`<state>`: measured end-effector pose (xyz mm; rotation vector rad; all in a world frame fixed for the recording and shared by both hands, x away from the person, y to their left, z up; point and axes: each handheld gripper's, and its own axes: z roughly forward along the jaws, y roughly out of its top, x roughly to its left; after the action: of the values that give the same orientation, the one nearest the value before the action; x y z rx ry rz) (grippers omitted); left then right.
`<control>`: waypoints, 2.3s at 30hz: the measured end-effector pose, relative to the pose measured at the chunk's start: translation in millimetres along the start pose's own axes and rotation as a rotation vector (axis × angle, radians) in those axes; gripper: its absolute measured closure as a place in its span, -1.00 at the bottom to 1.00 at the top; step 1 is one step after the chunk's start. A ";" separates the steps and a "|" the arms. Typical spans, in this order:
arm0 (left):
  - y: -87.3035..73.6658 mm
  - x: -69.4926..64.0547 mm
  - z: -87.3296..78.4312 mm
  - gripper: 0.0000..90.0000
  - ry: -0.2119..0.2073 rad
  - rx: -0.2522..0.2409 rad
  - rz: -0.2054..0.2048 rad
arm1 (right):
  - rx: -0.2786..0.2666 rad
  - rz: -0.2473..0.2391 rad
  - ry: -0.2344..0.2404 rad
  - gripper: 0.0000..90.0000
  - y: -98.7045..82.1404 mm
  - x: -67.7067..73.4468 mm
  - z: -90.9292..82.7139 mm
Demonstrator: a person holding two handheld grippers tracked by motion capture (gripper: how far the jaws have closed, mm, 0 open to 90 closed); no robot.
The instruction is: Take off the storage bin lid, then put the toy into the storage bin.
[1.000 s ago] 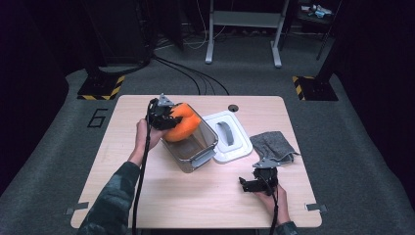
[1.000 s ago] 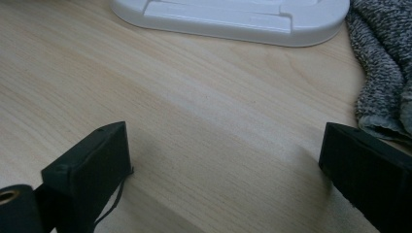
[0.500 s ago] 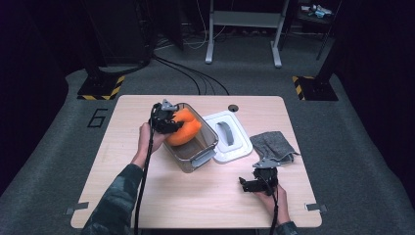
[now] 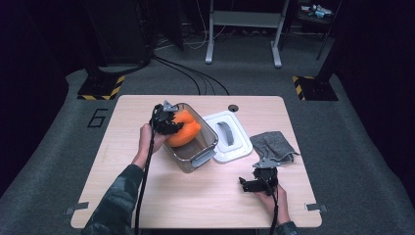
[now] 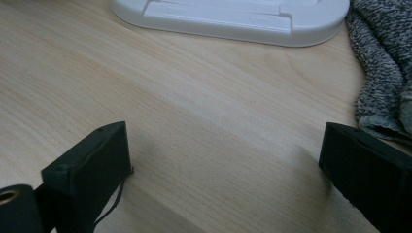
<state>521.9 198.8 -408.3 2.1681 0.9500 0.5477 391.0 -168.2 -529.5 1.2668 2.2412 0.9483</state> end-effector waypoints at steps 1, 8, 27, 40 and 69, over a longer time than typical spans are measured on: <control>-0.3 -0.2 0.5 0.40 0.003 -0.004 -0.001 | 0.000 0.000 0.001 -0.92 0.0 0.0 0.0; -1.7 -0.3 4.1 0.40 0.006 0.007 -0.019 | 0.000 0.000 0.001 -0.92 0.0 0.0 0.0; -4.2 0.2 13.3 0.36 0.019 0.059 -0.027 | 0.000 0.000 0.001 -0.91 0.0 0.0 0.0; -0.4 0.1 12.0 -0.29 0.014 0.086 -0.057 | 0.000 0.000 0.000 -0.92 0.0 0.1 0.0; -38.9 3.1 -87.8 -0.75 0.010 -0.136 -0.105 | 0.041 0.050 -0.022 -1.00 1.3 0.8 -1.4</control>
<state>452.3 257.8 -378.0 1.9847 0.9964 0.5560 390.5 -167.6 -527.5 1.3507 2.2321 0.9059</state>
